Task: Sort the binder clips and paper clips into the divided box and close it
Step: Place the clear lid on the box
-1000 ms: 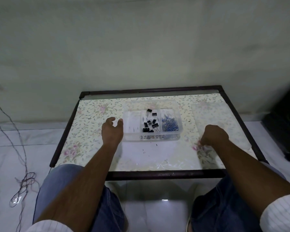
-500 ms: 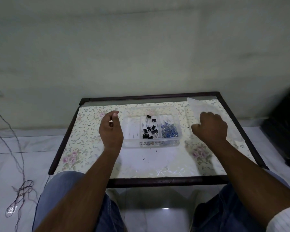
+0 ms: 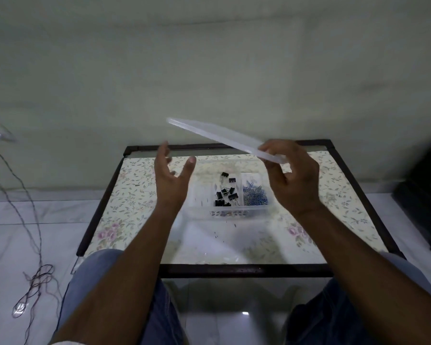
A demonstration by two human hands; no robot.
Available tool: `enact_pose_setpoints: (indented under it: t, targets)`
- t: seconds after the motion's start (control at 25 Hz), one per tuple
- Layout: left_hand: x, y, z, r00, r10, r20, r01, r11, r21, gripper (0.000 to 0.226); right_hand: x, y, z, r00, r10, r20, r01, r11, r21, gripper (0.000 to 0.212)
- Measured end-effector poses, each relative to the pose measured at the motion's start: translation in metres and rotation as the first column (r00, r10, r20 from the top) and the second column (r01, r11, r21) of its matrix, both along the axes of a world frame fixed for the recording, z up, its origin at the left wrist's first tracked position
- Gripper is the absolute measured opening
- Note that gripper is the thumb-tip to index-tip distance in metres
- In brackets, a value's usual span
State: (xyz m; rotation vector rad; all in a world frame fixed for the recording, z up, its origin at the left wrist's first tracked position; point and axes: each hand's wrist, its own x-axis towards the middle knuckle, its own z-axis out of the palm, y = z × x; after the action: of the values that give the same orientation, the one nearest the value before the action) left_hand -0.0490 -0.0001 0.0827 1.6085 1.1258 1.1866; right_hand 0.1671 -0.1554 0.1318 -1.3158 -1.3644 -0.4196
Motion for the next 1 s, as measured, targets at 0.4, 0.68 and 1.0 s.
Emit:
enact_pose_setpoints:
  t: [0.4, 0.68, 1.0]
  targets:
    - [0.001, 0.022, -0.016, 0.986, 0.136, 0.099, -0.111, 0.969, -0.221, 0.045, 0.029, 0.046, -0.06, 0.726, -0.242, -0.644, -0.127, 0.873, -0.471, 0.063]
    - [0.03, 0.046, -0.053, 0.964, -0.03, -0.265, 0.003, 0.995, -0.104, 0.061, 0.04, 0.059, -0.11, 0.807, -0.393, -0.44, -0.013, 0.734, -0.679, 0.071]
    - [0.029, 0.047, -0.084, 0.807, -0.11, -0.58, 0.074, 0.994, -0.086, 0.084, 0.034, 0.065, -0.135, 0.816, -0.459, -0.35, -0.013, 0.592, -0.806, 0.079]
